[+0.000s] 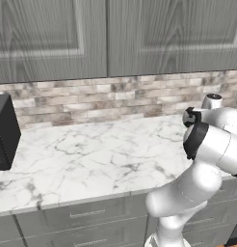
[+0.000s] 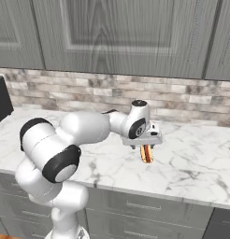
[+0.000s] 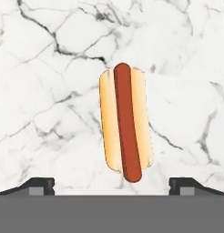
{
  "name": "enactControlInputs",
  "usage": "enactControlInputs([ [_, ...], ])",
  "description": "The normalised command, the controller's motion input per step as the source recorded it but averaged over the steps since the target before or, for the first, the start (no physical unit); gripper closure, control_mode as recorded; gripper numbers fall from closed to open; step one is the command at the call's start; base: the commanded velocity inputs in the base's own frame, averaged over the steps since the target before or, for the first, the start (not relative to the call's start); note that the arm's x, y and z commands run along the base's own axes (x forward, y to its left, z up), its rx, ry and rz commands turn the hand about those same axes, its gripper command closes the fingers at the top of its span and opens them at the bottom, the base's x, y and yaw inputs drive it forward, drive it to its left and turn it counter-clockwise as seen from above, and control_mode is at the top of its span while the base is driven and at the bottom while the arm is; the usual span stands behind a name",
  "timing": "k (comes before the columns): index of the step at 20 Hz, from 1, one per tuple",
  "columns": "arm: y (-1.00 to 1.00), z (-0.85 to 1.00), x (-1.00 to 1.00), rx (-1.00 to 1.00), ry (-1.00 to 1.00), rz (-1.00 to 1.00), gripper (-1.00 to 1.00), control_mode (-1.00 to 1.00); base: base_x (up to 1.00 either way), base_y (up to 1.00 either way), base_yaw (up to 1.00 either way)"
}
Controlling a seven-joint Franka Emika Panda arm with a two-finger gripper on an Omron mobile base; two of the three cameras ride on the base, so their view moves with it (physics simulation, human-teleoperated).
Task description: Store the hot dog in the freezer for long-term storage. Close the freezer door after placing the cooked food.
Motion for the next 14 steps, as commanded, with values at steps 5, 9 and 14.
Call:
enactControlInputs([
  [5, -0.05, -0.26, 0.39, 0.0, 0.01, 0.01, -1.0, -1.0, 0.0, 0.0, 0.0],
  [9, -0.1, -0.3, 0.2, 0.0, 0.03, 0.01, -1.0, -1.0, 0.0, 0.0, 0.0],
  [14, -0.21, -0.29, 0.13, 0.0, 0.04, 0.01, -1.0, -1.0, 0.0, 0.0, 0.0],
])
